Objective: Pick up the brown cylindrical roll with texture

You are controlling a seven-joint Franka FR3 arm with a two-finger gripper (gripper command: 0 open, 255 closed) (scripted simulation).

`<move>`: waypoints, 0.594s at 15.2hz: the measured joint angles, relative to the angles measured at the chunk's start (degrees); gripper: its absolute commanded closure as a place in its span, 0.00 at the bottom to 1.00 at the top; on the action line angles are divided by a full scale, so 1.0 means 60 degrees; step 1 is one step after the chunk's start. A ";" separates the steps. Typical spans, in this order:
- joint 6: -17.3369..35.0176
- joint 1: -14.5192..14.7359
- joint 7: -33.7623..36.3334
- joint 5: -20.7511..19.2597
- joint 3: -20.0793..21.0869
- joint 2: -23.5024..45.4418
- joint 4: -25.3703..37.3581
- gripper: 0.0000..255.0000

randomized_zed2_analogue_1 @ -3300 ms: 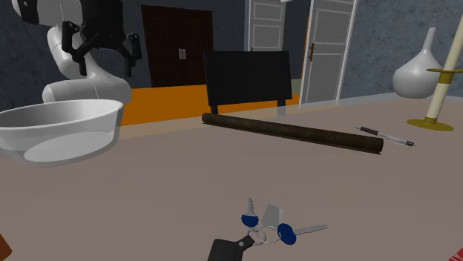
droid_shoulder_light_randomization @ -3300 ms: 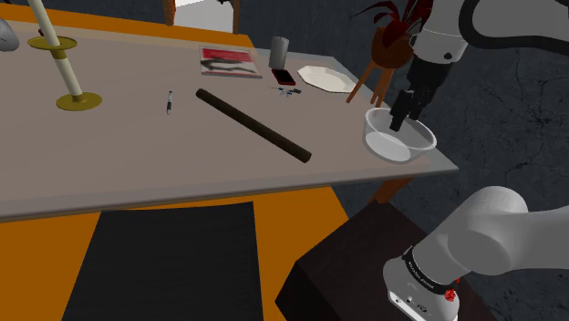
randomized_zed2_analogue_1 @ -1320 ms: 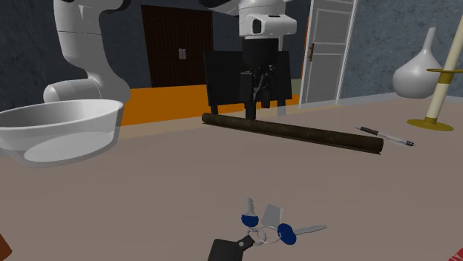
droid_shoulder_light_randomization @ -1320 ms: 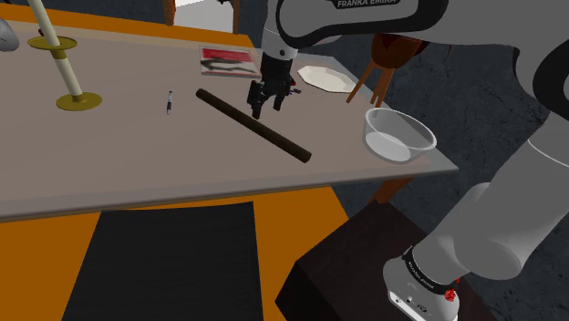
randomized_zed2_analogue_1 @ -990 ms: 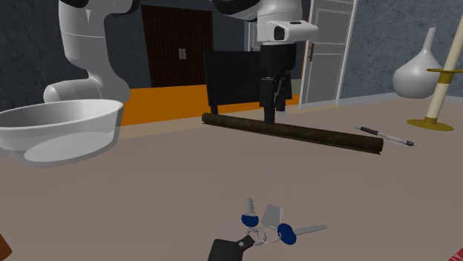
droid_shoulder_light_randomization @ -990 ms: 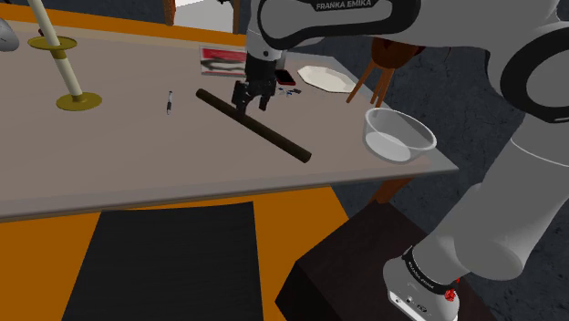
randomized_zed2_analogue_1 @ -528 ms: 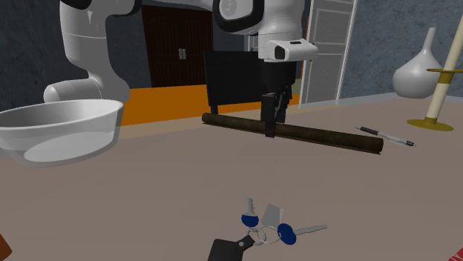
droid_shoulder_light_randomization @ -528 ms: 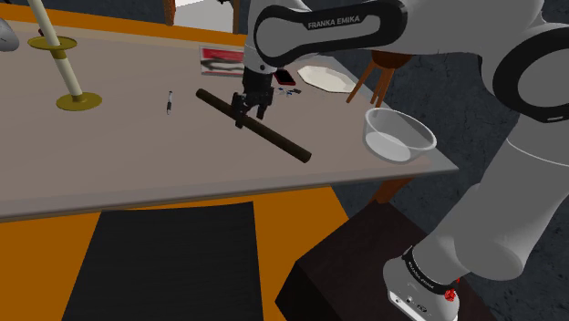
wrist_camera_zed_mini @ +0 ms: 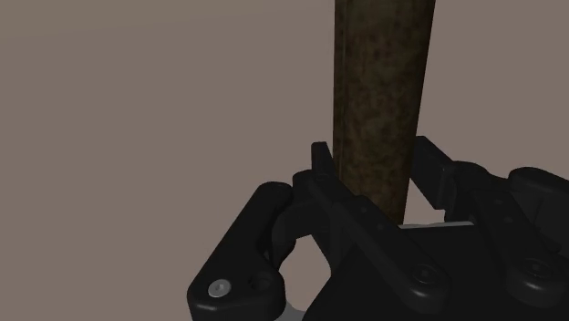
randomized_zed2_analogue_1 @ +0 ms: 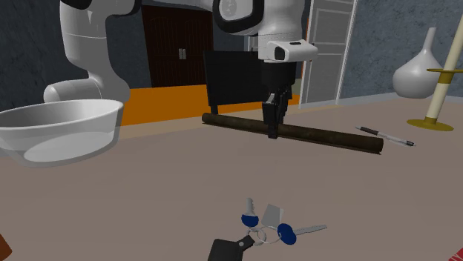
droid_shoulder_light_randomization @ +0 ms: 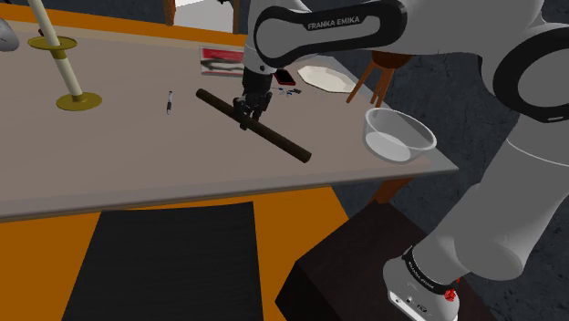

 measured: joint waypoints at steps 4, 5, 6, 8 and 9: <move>-0.0121 0.0001 0.0009 0.0004 0.0002 -0.0032 0.0076 1.00; -0.0224 0.0001 0.0013 0.0001 0.0001 -0.0019 0.0191 1.00; -0.0340 -0.0008 0.0007 0.0009 0.0000 -0.0079 0.0245 1.00; -0.0578 0.0001 0.0034 0.0011 0.0007 -0.0121 0.0446 1.00; -0.0681 0.0009 0.0053 0.0009 0.0013 -0.0136 0.0534 1.00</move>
